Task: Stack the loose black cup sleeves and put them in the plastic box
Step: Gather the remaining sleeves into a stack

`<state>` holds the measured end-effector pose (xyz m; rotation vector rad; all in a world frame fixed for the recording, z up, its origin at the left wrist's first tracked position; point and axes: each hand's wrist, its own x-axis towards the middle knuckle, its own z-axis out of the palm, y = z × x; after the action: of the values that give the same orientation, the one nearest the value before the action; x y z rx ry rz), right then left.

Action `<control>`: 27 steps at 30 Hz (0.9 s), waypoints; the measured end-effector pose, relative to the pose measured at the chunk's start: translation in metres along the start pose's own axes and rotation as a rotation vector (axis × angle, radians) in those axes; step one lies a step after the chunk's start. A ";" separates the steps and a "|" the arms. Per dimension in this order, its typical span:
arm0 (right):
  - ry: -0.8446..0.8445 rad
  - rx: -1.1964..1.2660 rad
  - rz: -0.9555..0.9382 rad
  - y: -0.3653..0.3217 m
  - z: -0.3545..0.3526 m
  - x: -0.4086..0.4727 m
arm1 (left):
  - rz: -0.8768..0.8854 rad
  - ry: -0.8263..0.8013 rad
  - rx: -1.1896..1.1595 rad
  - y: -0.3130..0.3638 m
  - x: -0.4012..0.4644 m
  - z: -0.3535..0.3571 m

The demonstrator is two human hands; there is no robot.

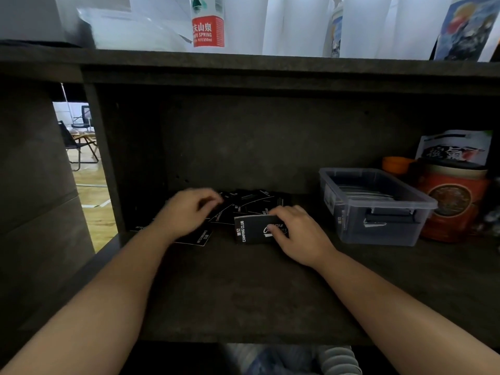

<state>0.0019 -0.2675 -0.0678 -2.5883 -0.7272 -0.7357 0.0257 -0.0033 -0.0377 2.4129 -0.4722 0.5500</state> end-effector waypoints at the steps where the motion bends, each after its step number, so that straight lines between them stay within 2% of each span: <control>1: -0.001 -0.001 0.001 0.000 0.000 0.000 | -0.055 -0.032 0.071 -0.017 -0.001 -0.011; 5: -0.010 -0.004 0.012 -0.001 -0.001 0.000 | -0.395 -0.124 0.245 -0.067 -0.006 -0.021; 8: -0.027 -0.008 0.030 -0.002 -0.002 0.000 | -0.516 -0.236 0.446 -0.077 -0.005 -0.013; 9: -0.030 -0.012 0.032 -0.002 -0.002 -0.001 | -0.514 -0.269 0.506 -0.074 -0.004 -0.011; 11: -0.034 -0.014 0.035 -0.002 -0.003 -0.001 | -0.465 -0.217 0.583 -0.066 0.001 -0.010; 14: -0.034 -0.014 0.034 -0.002 -0.003 -0.001 | -0.468 -0.112 0.518 -0.062 -0.001 -0.011; 18: -0.035 -0.018 0.030 -0.003 -0.003 -0.001 | -0.516 -0.227 0.480 -0.071 -0.008 -0.016; 23: -0.005 -0.060 -0.005 -0.004 -0.005 -0.003 | -0.348 -0.061 0.182 -0.062 -0.009 -0.026; 27: 0.011 -0.079 -0.011 -0.003 -0.004 -0.004 | -0.204 -0.068 0.209 -0.053 -0.008 -0.028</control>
<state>-0.0048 -0.2683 -0.0659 -2.6509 -0.7239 -0.7964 0.0347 0.0557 -0.0466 2.6474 -0.2003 0.4472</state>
